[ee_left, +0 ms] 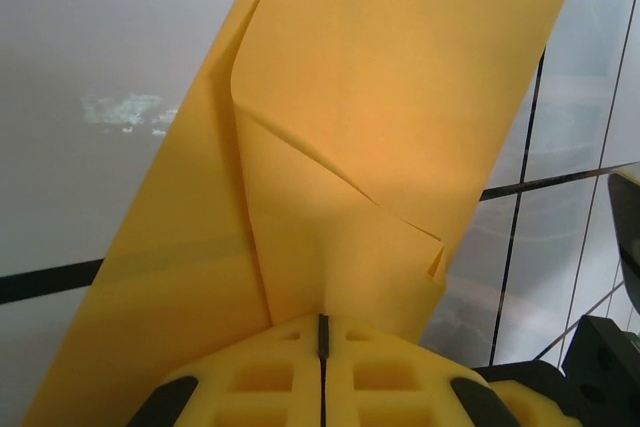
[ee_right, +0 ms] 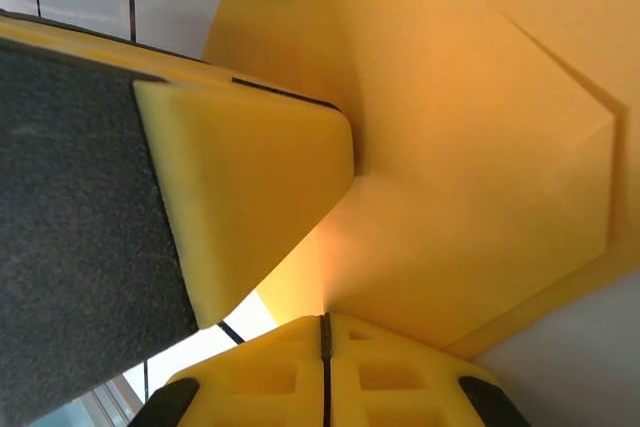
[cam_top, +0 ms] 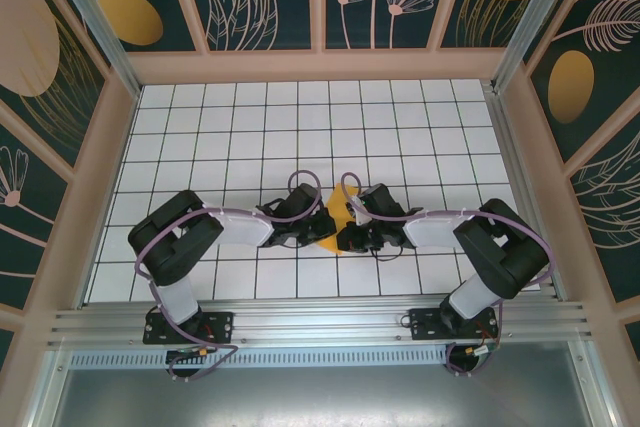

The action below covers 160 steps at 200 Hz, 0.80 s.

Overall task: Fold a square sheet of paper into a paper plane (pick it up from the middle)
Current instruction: Fold the triangle a second time at the center of the table.

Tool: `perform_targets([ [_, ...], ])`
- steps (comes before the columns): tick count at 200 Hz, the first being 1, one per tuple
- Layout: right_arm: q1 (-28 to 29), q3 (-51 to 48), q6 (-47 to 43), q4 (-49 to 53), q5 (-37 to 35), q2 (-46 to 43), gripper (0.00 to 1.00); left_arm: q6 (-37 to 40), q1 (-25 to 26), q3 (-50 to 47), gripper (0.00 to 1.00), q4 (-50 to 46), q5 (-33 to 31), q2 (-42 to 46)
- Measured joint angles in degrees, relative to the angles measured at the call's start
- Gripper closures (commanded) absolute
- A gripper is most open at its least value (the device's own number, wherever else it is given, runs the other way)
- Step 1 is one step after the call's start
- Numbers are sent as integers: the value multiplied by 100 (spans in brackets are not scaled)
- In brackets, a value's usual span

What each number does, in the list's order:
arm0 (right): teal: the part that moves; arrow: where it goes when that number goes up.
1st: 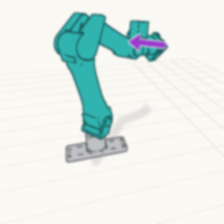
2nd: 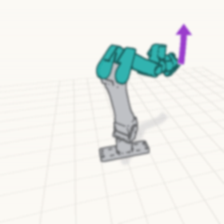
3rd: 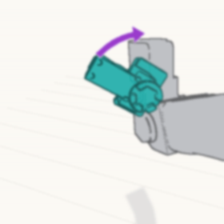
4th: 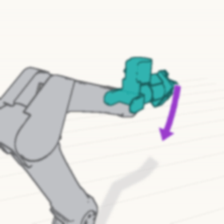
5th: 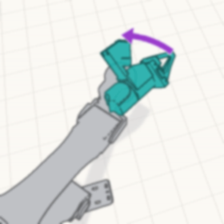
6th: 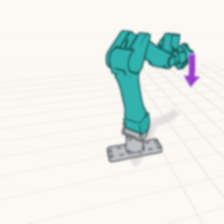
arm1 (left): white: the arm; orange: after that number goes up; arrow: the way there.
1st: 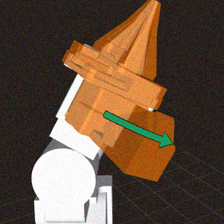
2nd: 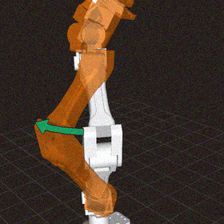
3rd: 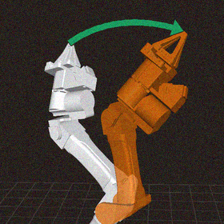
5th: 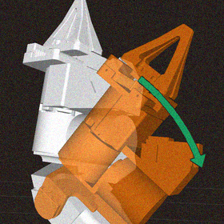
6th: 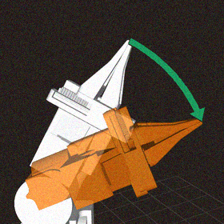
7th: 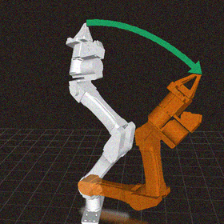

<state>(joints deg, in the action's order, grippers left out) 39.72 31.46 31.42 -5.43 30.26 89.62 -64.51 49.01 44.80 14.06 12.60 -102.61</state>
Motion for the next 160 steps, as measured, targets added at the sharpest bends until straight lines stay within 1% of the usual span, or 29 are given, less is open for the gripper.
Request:
perform_targets([
  [42,0,2,-11,-52,-20,22,91,61,-120,22,91,-11,101,-33],
  [83,0,4,-66,-74,-20,33,90,155,-358,28,89,28,122,-55],
  [160,0,15,-87,-103,-76,35,91,348,-522,271,87,-68,352,-236],
])
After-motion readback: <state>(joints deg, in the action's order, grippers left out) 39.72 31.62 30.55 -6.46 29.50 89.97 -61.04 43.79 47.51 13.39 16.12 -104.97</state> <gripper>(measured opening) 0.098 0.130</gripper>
